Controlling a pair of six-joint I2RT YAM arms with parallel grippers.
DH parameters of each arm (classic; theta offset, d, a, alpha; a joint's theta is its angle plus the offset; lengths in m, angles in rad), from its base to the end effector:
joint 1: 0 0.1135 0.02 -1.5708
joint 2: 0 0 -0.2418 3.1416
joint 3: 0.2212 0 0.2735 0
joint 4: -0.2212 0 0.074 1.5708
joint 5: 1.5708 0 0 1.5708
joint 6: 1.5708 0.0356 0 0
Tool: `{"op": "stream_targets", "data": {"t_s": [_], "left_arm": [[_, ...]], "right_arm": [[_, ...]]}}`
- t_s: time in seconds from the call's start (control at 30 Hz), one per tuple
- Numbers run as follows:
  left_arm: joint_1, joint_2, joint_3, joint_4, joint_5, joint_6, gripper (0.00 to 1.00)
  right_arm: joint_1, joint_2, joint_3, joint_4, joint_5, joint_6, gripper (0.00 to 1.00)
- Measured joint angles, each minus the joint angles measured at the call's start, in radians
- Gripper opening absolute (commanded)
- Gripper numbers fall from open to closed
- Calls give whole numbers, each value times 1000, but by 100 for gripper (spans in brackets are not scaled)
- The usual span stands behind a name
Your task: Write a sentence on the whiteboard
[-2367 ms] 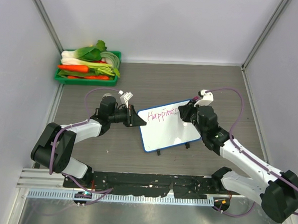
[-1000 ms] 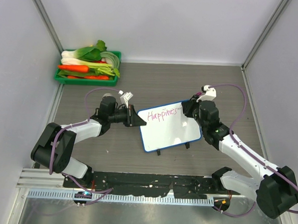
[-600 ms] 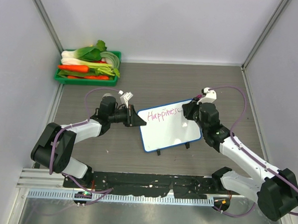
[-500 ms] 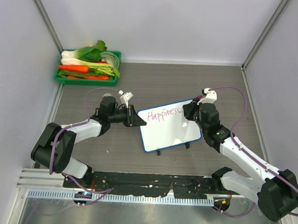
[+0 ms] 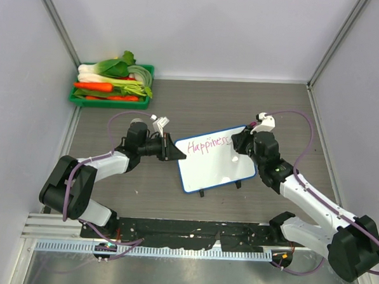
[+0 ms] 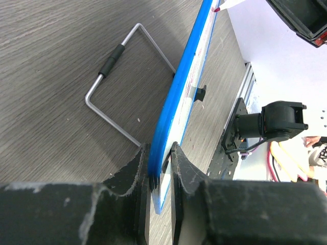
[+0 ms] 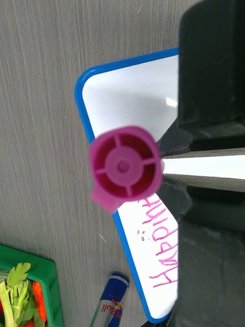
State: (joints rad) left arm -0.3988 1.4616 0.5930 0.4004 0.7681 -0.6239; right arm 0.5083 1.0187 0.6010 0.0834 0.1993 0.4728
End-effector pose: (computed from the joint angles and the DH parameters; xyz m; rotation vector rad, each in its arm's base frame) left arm 0.2675 -0.1396 0.1440 0.2869 2.1773 -1.3924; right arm 0.2343 0.1225 0.2302 0.1026 1.9239 0.4745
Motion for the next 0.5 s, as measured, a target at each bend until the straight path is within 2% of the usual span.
{"op": "stream_targets", "data": {"t_s": [0.3,0.5], "left_arm": [[0,0,0,1,1,0,0],[0,0,0,1,1,0,0]], "right_arm": [[-1,-7,-6,14,-16,39,1],[-24,-82,-8,22,-57,60,2]]}}
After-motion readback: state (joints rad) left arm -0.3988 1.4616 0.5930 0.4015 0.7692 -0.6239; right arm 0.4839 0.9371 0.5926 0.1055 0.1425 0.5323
